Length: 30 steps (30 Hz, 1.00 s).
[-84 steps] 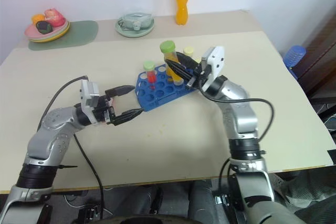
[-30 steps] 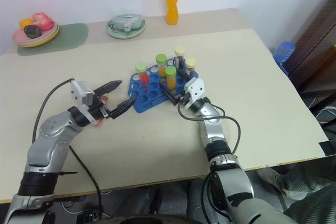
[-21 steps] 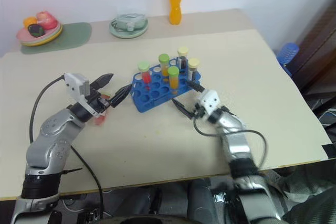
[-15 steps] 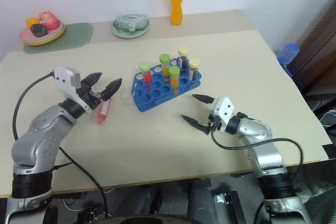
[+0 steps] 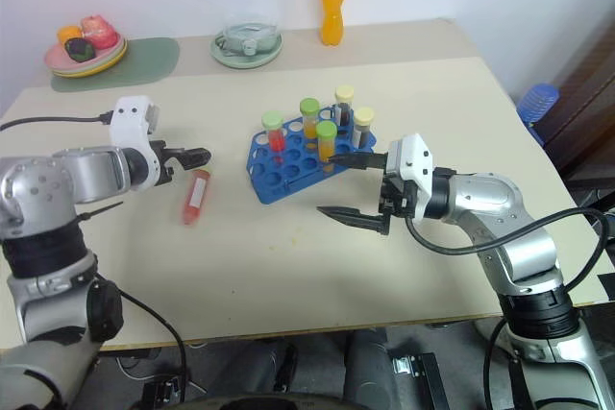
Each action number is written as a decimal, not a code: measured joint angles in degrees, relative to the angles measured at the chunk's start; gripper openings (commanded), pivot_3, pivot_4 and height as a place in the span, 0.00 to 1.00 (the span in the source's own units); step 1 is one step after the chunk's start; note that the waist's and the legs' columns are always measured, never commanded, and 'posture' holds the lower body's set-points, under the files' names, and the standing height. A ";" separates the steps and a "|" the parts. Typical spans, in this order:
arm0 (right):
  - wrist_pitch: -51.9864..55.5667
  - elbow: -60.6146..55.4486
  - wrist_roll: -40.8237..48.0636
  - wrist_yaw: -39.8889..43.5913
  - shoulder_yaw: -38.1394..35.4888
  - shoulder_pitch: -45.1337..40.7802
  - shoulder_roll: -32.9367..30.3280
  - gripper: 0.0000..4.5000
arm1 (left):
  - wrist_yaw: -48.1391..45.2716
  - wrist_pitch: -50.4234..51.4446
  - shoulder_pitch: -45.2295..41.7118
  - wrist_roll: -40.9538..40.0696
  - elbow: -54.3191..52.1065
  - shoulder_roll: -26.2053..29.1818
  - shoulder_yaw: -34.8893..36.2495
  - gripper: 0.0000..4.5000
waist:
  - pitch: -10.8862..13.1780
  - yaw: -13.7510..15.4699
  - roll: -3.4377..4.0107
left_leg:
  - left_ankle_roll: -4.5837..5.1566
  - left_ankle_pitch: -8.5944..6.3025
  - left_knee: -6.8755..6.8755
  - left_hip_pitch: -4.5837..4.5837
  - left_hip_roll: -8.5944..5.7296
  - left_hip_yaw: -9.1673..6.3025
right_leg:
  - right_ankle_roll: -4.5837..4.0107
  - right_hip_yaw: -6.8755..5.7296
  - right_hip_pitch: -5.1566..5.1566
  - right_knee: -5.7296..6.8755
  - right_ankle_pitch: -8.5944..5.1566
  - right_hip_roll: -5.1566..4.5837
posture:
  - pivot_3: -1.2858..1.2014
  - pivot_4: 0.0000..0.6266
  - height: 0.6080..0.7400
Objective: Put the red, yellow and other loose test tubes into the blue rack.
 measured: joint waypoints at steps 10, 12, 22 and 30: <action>-0.37 0.80 -0.65 0.88 0.01 -0.12 0.00 0.90 | 18.69 0.00 -8.32 -11.05 23.27 1.15 -2.31 1.00 | 0.00 -0.07 -0.01 | 0.00 0.00 0.02 0.00 -0.01 0.00 | 0.01 0.01 -0.03 0.04 0.00 -0.02 | 0.52 0.24 1.00; -0.37 0.82 -0.67 0.86 -0.06 -0.10 -0.19 0.90 | 22.87 0.00 -9.57 -15.25 27.49 2.11 -3.13 1.00 | 0.00 -0.08 -0.01 | 0.00 0.00 0.02 -0.01 -0.01 0.00 | 0.01 0.02 -0.04 0.04 0.01 -0.02 | 0.52 0.24 1.00; -0.53 0.79 -1.28 0.20 -0.58 1.37 -0.64 0.92 | 44.10 0.00 -9.30 -33.04 33.99 0.79 -2.99 0.70 | 0.00 -0.09 -0.02 | -0.01 0.00 0.06 0.00 -0.03 0.02 | 0.01 0.05 -0.04 0.08 0.01 -0.03 | 0.52 0.24 1.00; -0.56 0.82 -1.75 0.09 -0.56 1.33 -0.53 0.92 | 54.63 -0.16 -7.11 -36.16 31.04 -2.94 2.96 0.25 | -0.03 -0.07 -0.02 | -0.01 0.01 0.08 0.04 -0.04 0.04 | 0.01 0.06 -0.03 0.10 0.01 -0.04 | 0.52 0.24 1.00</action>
